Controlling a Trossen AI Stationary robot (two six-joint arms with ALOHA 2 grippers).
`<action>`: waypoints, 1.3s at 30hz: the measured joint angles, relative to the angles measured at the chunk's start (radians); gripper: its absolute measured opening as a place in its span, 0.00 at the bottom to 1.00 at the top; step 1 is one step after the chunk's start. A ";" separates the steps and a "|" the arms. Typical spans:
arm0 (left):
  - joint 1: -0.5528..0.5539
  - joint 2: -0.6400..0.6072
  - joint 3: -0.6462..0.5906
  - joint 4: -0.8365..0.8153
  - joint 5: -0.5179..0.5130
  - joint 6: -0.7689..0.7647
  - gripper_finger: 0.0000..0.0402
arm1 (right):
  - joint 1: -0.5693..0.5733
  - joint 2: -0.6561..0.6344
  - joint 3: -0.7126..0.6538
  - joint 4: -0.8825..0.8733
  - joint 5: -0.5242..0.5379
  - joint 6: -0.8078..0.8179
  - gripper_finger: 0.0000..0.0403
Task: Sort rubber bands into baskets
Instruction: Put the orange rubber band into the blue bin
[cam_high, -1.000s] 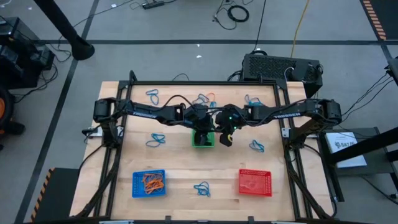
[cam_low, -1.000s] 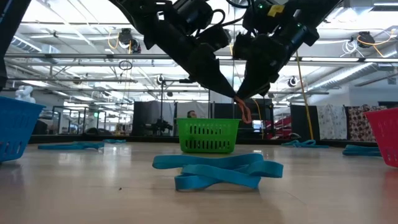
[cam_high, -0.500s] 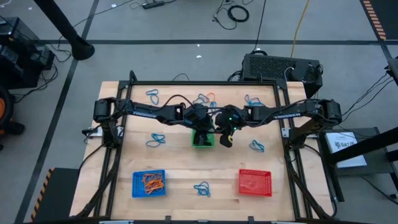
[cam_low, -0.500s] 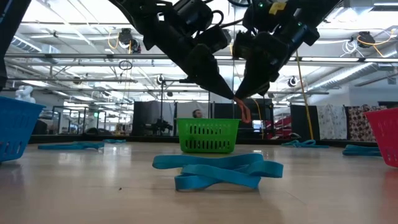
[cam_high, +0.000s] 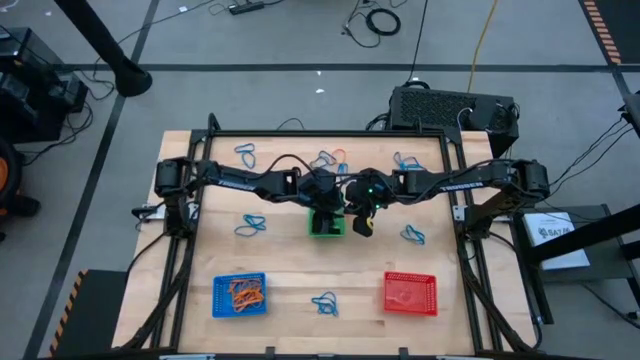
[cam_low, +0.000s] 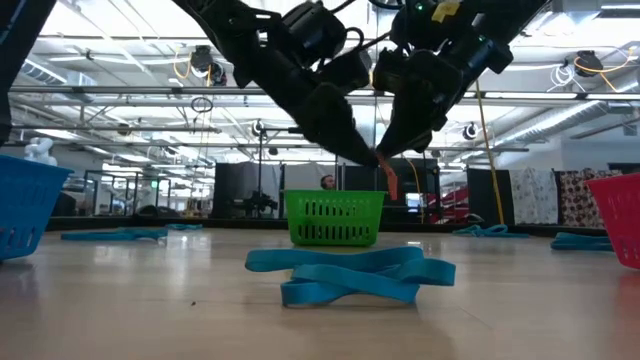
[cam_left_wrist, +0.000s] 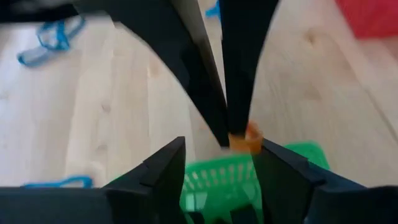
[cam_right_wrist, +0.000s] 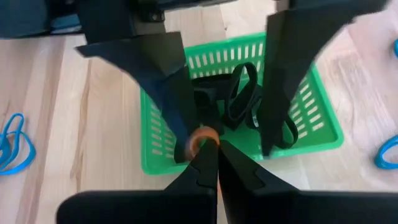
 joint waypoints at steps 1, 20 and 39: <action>0.000 0.001 0.000 -0.005 0.000 0.001 0.45 | 0.000 0.000 0.000 -0.004 0.000 0.000 0.00; 0.003 -0.006 0.000 -0.014 -0.015 -0.055 0.30 | 0.002 0.000 -0.001 0.038 0.155 0.001 0.00; 0.002 -0.002 0.000 -0.010 -0.027 -0.055 0.61 | 0.010 0.000 -0.002 0.117 0.251 0.035 0.00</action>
